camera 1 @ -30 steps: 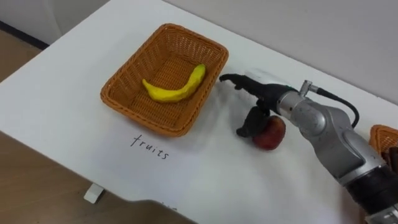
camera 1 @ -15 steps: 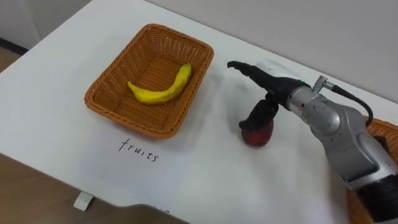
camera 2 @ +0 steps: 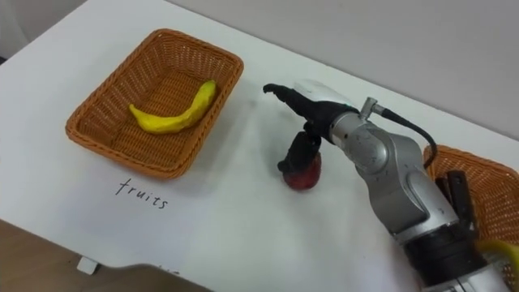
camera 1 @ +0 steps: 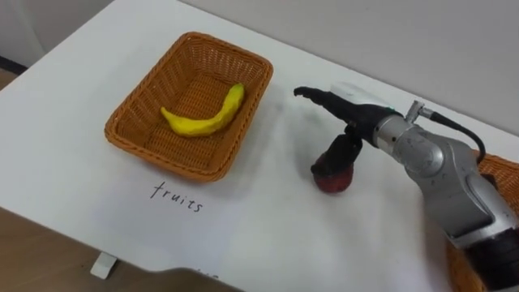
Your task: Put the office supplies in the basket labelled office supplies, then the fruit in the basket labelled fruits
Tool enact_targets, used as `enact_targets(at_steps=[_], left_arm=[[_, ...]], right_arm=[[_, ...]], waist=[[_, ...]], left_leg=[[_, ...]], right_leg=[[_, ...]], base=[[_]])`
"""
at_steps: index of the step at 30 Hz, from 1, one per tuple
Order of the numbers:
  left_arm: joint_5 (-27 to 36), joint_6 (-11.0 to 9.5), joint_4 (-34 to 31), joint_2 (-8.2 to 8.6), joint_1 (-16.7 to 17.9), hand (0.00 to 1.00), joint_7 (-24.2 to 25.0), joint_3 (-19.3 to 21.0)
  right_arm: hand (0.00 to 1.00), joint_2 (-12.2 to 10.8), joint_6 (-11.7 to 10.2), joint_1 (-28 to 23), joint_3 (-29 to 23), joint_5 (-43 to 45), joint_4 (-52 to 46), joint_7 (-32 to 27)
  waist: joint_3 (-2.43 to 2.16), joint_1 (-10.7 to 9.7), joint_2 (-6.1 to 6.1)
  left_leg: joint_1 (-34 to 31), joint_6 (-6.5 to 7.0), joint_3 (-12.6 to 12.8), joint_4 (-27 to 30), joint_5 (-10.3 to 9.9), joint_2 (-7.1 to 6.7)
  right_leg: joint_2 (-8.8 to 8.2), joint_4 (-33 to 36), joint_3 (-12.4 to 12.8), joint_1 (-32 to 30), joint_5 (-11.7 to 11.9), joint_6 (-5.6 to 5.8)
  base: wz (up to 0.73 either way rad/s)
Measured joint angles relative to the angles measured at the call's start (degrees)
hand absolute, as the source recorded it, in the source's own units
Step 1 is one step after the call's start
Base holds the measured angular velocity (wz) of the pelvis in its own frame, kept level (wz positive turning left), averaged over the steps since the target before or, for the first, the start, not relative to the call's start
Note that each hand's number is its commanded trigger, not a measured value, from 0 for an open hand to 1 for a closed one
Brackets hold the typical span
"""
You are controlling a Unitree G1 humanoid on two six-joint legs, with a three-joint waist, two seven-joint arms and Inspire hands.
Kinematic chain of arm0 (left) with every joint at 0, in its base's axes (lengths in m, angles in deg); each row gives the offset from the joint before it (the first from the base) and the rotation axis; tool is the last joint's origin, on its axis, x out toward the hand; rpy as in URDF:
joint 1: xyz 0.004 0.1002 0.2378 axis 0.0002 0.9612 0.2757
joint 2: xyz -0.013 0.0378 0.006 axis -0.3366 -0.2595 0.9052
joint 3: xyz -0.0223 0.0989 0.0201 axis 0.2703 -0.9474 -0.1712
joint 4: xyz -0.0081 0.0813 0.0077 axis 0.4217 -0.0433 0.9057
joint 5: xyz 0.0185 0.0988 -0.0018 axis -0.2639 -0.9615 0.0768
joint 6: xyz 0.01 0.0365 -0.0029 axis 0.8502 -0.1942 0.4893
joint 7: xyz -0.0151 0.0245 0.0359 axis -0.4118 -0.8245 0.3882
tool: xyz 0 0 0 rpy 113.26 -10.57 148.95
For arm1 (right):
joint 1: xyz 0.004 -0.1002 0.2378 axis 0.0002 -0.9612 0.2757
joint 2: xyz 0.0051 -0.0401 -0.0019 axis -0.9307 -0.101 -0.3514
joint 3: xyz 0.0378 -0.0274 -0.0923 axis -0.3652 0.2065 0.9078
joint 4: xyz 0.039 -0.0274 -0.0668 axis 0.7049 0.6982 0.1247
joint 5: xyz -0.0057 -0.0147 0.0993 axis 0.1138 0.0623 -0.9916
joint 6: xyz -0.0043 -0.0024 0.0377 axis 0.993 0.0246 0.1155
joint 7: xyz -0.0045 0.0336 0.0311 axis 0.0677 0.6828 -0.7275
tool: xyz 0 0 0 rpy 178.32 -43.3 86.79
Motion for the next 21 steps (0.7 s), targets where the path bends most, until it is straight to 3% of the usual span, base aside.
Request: enact_targets(at_steps=[5,21], left_arm=[[0.0,-0.04,0.49,0.0,-0.13,0.0,0.64,0.0],[0.01,-0.51,0.53,0.02,-0.3,0.0,2.2,0.63]], right_arm=[[0.0,0.0,0.0,-0.63,-0.01,0.02,0.0,0.66],[0.0,-0.21,-0.02,-1.69,-0.01,2.8,-0.09,3.9]], waist=[[0.36,-0.01,-0.43],[0.41,0.19,-0.41]], left_leg=[[-0.05,0.01,0.03,0.02,-0.01,0.0],[0.11,0.03,0.49,0.06,-0.02,0.09]], right_leg=[[0.01,0.0,0.02,-0.04,0.0,0.0],[0.03,0.01,0.57,-0.08,0.0,0.0]], base=[[0.0],[-0.01]])
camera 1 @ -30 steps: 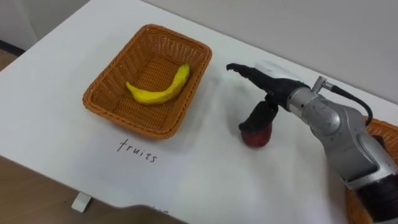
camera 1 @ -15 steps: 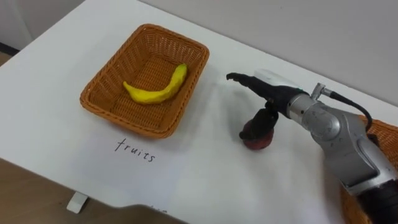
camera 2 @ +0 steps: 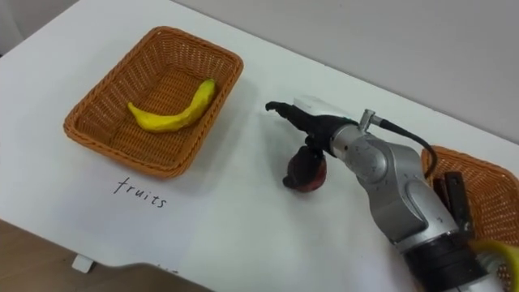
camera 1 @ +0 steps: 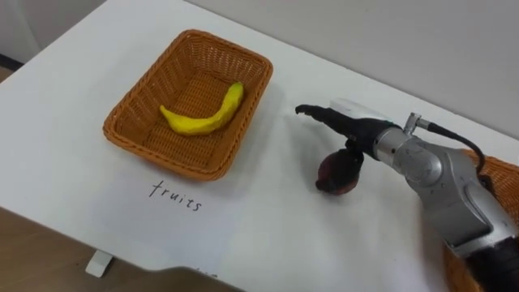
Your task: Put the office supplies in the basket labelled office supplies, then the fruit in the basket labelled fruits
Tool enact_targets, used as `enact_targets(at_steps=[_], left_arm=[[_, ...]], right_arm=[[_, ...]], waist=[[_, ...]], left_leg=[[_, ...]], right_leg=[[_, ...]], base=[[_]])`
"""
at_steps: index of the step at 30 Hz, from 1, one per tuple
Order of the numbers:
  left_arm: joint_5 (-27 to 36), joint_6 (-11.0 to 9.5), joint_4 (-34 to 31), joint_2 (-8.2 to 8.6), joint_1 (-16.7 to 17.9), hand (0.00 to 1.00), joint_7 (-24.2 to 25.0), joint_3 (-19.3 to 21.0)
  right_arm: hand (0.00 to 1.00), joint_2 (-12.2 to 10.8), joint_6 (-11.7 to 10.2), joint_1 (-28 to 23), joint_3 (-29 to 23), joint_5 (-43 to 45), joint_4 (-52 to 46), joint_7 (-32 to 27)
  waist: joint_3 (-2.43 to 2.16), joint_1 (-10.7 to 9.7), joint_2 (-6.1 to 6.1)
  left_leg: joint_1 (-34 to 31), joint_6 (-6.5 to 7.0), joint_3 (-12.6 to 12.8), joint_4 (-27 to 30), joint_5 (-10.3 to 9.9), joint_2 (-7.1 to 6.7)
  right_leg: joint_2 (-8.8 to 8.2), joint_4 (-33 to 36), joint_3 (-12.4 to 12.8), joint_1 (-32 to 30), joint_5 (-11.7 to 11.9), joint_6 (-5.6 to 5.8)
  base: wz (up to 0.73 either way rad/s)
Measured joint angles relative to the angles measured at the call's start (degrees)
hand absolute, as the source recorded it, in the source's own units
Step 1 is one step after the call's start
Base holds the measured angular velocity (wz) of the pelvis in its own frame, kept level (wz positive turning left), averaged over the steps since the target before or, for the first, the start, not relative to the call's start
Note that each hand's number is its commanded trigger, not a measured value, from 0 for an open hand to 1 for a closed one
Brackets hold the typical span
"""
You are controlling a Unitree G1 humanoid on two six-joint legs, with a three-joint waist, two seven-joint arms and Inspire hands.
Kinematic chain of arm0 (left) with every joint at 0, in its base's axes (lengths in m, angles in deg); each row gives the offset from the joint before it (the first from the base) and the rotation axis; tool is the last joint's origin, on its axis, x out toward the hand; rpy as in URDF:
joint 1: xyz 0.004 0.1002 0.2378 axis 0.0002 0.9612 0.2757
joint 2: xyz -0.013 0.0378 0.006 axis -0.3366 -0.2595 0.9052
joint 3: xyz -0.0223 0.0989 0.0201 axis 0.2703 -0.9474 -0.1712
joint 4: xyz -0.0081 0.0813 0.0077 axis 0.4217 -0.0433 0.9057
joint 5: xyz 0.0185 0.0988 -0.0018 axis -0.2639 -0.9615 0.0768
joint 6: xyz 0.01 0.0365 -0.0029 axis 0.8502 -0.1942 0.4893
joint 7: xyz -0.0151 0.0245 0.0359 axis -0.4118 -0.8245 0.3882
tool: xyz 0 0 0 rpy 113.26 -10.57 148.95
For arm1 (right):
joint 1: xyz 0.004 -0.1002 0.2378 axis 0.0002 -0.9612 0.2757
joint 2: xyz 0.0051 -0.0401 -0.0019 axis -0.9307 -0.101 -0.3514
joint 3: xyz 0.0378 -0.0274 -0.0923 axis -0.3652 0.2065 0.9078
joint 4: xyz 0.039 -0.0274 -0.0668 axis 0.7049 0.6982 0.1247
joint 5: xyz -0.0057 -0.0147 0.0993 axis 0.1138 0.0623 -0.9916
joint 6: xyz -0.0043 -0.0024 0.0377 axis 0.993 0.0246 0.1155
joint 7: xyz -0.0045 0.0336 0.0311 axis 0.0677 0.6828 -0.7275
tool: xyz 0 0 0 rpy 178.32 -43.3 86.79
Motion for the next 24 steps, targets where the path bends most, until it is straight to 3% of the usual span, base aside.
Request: enact_targets(at_steps=[18,24], left_arm=[[-0.01,-0.69,0.01,-0.05,-0.1,0.0,-0.07,0.0],[0.01,-0.69,-0.09,-0.06,-0.25,0.0,-0.08,0.99]], right_arm=[[0.0,-0.03,0.11,-3.18,0.06,1.91,-3.67,5.78],[0.0,-0.03,1.54,-3.19,-0.05,1.94,-4.31,7.77]], waist=[[0.09,0.24,0.13],[0.05,0.31,0.08]], left_leg=[[0.45,0.01,0.76,-0.06,-0.02,0.24],[0.47,-0.01,0.92,-0.1,-0.03,0.42]], right_leg=[[0.2,0.08,0.96,-0.02,0.08,-0.12],[0.28,0.06,1.06,-0.07,0.1,-0.17]], base=[[-0.02],[0.0]])
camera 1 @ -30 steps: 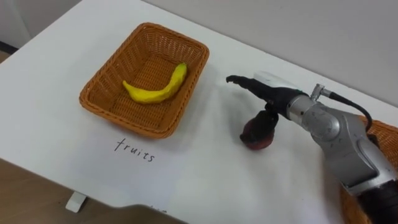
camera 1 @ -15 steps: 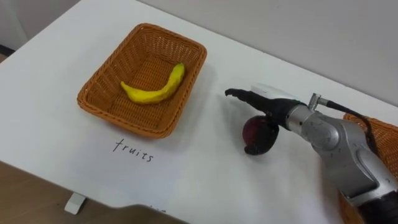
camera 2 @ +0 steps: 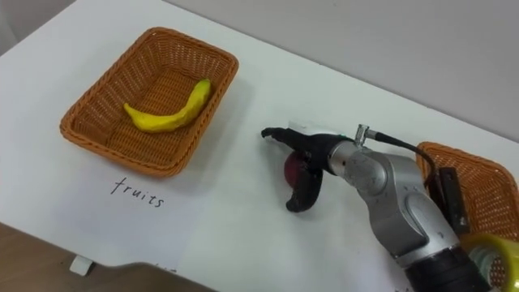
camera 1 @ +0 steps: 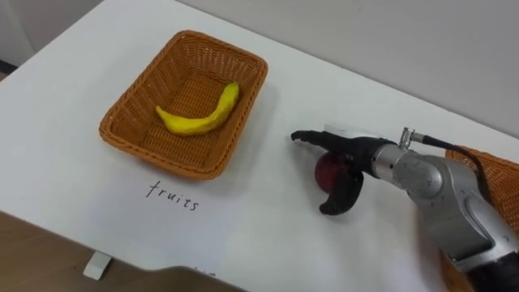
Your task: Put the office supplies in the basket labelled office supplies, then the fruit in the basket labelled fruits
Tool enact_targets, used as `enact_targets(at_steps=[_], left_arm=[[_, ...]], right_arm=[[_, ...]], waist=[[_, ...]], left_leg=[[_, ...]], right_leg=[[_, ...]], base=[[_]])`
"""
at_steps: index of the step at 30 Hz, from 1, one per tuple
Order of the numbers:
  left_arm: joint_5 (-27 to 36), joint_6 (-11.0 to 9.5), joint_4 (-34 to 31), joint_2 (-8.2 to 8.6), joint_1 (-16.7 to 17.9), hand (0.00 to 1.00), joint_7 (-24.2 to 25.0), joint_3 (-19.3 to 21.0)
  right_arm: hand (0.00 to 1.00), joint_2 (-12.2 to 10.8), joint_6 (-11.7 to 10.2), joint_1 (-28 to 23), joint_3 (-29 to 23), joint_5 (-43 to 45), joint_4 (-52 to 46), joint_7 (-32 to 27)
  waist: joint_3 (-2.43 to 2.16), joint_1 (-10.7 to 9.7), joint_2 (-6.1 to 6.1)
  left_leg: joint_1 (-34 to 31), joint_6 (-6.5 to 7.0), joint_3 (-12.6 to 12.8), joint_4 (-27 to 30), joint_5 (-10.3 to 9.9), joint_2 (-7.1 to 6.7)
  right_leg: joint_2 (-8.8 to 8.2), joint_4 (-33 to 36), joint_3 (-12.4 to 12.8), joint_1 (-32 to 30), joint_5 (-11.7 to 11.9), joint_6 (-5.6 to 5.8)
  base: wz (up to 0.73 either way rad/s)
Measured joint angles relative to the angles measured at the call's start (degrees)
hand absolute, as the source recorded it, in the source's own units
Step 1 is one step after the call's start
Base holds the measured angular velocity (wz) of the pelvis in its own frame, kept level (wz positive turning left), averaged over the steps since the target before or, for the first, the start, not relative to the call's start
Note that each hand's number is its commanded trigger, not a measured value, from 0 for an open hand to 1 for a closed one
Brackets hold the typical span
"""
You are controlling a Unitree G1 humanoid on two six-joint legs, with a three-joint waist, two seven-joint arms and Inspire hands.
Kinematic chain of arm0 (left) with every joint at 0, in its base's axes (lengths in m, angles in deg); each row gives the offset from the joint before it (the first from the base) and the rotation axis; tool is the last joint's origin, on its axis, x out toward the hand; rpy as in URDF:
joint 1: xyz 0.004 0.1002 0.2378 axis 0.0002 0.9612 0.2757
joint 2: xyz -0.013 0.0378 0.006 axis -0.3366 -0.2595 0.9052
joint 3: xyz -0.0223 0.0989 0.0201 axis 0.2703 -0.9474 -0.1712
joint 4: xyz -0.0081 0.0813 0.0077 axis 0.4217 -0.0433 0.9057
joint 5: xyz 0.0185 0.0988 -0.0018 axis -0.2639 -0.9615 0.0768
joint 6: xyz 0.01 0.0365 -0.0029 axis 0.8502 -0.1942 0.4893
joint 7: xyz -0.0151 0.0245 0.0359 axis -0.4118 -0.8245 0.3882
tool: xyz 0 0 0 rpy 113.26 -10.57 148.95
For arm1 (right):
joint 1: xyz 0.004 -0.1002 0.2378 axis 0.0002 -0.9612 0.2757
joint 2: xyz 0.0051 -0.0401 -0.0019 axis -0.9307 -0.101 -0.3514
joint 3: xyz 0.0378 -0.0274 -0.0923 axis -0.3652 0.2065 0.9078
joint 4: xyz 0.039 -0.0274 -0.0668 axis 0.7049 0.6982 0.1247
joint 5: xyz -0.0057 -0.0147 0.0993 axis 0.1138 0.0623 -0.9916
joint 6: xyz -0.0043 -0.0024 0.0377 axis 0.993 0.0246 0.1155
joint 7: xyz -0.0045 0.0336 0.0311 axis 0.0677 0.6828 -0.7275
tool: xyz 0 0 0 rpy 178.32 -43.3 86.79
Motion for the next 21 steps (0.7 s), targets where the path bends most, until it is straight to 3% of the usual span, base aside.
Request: enact_targets(at_steps=[6,21], left_arm=[[-0.01,0.01,-0.03,-0.07,-0.01,0.0,-0.01,0.59],[-0.01,-0.02,-0.03,-0.18,-0.06,0.0,-0.33,1.22]], right_arm=[[0.0,0.0,1.03,-0.09,-0.48,0.86,-1.09,1.95],[0.0,0.0,1.0,-0.16,-1.74,4.41,-1.76,2.85]], waist=[[-0.02,-0.34,-0.02],[-0.04,-0.29,-0.03]], left_leg=[[0.05,-0.08,0.39,0.01,-0.04,0.24],[0.11,-0.12,0.39,0.09,-0.05,0.27]], right_leg=[[0.18,0.0,0.06,0.03,0.1,-0.14],[0.25,0.0,0.12,0.1,0.13,-0.2]], base=[[-0.01],[0.0]])
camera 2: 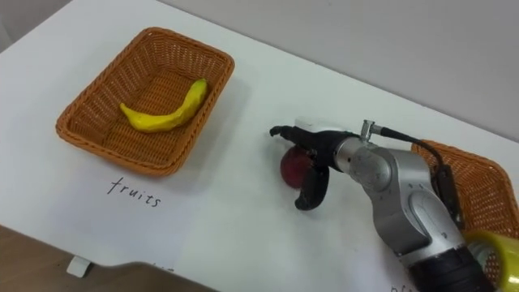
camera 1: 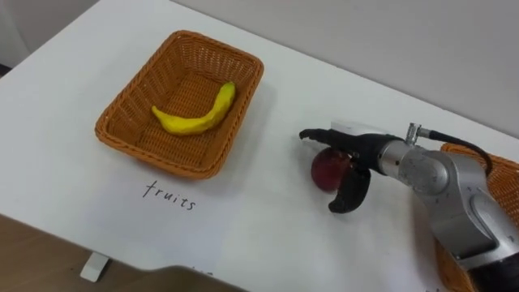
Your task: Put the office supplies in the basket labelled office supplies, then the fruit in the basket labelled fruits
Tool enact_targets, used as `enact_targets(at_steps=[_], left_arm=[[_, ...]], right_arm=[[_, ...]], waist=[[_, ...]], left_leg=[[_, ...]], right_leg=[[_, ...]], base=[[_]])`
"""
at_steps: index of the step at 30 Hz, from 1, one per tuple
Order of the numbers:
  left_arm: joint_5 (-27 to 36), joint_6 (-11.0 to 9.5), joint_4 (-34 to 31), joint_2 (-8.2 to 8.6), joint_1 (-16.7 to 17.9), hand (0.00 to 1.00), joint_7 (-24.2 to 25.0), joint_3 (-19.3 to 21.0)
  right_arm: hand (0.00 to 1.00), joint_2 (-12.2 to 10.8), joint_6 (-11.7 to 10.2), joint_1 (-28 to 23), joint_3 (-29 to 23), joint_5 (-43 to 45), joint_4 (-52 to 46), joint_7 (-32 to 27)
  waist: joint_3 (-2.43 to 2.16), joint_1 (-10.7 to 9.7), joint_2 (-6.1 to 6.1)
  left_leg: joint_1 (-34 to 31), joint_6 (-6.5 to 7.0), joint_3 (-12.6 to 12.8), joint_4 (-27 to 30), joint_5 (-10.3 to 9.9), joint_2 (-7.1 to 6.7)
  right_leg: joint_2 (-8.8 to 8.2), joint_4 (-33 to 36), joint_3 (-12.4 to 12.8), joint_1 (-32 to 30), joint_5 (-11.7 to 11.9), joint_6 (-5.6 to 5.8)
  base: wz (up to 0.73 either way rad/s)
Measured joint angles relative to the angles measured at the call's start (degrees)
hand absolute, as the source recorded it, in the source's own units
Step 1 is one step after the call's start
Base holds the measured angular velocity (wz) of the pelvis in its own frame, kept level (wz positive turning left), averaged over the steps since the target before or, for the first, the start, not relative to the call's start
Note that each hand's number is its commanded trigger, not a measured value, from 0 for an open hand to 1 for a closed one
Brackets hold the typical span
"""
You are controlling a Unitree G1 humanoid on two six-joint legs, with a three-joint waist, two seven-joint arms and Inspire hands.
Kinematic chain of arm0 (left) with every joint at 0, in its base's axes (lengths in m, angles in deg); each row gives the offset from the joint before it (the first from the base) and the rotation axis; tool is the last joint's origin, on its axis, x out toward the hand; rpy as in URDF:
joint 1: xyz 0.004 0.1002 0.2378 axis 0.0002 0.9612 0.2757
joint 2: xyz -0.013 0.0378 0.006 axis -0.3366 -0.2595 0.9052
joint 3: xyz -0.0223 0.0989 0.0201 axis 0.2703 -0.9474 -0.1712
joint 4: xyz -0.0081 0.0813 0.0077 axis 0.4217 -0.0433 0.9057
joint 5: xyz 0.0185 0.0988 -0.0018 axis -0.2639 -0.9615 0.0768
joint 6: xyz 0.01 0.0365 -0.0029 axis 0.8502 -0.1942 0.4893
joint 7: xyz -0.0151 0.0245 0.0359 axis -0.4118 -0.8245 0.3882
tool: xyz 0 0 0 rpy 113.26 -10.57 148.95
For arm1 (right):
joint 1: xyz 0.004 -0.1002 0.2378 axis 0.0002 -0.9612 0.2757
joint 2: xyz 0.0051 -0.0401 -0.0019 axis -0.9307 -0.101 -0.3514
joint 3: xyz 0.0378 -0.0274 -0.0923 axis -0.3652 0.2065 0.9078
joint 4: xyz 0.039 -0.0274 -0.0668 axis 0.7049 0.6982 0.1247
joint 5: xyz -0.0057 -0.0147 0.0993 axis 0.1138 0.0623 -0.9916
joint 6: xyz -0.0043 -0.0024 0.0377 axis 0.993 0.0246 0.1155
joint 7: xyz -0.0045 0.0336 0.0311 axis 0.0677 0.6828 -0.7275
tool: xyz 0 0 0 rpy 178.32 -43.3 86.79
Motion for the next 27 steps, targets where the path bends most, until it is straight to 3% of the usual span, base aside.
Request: enact_targets(at_steps=[3,4,5,6,22,27], left_arm=[[0.0,0.0,-0.01,0.0,0.0,0.0,0.0,0.0],[0.0,0.0,-0.01,0.0,0.0,0.0,0.0,0.0],[0.0,-0.01,-0.01,0.0,0.0,0.0,0.0,0.0],[0.0,-0.01,-0.01,0.0,0.0,0.0,0.0,0.0],[0.0,-0.04,-0.02,-0.07,-0.08,0.0,0.0,-0.01],[0.0,-0.02,-0.03,-0.1,-0.07,0.0,-0.03,-0.03]], right_arm=[[0.0,0.0,0.0,0.0,0.0,0.0,0.0,0.02],[0.12,0.0,0.0,0.0,0.0,0.0,0.0,0.06],[0.67,0.0,0.0,0.0,0.0,0.0,0.0,0.14],[0.98,0.0,0.01,0.0,0.0,0.0,0.0,0.19],[1.0,-0.01,0.04,-0.03,0.04,-0.02,-0.12,1.52],[1.0,-0.03,1.2,-0.54,0.07,-0.02,-0.63,2.42]], waist=[[-0.02,-0.01,-0.02],[-0.02,-0.02,-0.03],[-0.02,-0.02,-0.03],[-0.02,-0.02,-0.03],[-0.04,0.02,-0.06],[-0.05,0.06,-0.07]], left_leg=[[0.0,0.0,0.0,-0.01,0.0,0.0],[-0.01,0.0,0.0,-0.01,0.0,0.0],[-0.01,0.0,0.0,-0.01,0.0,0.0],[-0.01,0.0,0.0,-0.01,0.0,0.01],[-0.04,0.0,-0.01,-0.01,0.0,0.02],[-0.01,0.0,-0.01,-0.02,0.0,0.02]], right_leg=[[0.0,0.0,0.0,0.0,0.0,0.0],[0.0,0.0,0.0,0.0,0.0,0.0],[0.0,0.0,0.0,0.0,0.0,0.0],[0.0,0.0,0.0,-0.01,0.0,0.0],[0.0,0.0,-0.06,-0.04,0.0,0.0],[0.0,0.0,-0.07,-0.04,0.0,0.0]], base=[[0.0],[0.0],[0.0],[0.0],[0.0],[0.0]])
